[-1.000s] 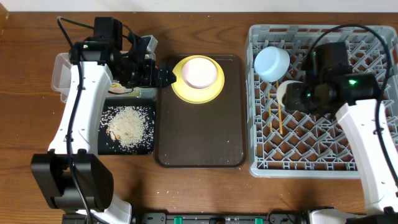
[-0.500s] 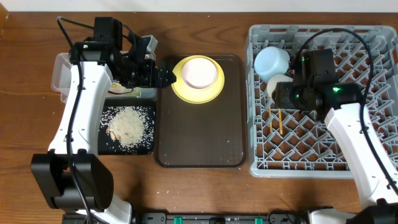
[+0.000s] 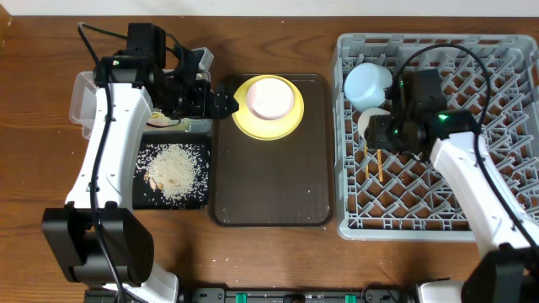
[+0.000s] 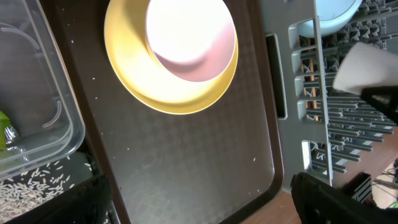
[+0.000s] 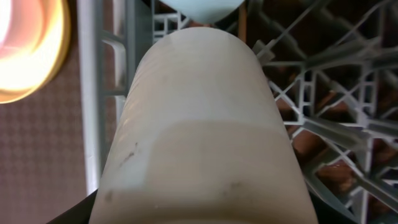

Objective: Sort waste into correct bins and load items into the dishwasher rack
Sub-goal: 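Release the white cup in the rack and raise the right gripper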

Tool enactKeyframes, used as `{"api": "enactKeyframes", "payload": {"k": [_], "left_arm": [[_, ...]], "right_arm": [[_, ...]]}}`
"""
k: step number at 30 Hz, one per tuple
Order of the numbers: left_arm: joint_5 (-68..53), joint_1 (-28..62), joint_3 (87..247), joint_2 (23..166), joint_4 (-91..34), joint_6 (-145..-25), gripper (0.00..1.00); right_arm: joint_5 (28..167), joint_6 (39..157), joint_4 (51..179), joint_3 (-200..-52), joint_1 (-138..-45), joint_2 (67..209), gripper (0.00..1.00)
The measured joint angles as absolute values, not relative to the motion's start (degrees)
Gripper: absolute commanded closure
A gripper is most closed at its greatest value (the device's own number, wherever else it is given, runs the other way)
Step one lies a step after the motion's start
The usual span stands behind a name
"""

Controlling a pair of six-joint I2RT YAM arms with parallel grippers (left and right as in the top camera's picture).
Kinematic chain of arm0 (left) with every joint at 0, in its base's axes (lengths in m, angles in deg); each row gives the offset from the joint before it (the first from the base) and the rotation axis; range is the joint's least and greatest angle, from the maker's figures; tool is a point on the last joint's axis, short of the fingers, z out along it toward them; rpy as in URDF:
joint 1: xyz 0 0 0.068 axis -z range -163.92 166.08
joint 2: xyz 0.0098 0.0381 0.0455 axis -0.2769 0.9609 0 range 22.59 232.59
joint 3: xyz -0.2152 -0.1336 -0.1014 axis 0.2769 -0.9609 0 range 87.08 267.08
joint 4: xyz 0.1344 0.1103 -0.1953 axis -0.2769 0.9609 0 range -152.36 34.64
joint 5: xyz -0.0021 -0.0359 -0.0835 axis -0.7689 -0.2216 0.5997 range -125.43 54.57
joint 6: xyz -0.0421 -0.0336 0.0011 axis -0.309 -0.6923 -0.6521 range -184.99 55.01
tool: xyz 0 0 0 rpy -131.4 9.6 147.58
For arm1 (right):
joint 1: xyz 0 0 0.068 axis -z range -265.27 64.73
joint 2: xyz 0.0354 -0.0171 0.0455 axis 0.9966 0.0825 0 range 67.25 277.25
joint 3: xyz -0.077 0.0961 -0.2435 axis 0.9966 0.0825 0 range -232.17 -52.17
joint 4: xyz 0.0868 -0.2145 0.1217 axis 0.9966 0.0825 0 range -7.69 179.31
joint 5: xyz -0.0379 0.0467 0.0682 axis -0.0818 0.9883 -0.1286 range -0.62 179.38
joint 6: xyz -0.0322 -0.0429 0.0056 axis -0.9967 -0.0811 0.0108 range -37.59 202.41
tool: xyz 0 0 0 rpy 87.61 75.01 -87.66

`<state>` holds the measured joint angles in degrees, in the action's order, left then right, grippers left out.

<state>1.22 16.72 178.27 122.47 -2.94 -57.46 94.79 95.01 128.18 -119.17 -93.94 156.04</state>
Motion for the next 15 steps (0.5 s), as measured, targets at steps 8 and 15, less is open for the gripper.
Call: {"api": "enactKeyframes", "payload": {"k": [8,15], "left_arm": [[1.2,16.7,178.3,122.5,-2.9,-57.5,0.05],[1.2,16.7,178.3,122.5,-2.9,-57.5,0.05]], "right_arm": [[95.0,95.0,127.2,-119.1,-94.3,157.7,0.36],[94.9,95.2,127.3,-119.1,-94.3,157.7,0.18]]}}
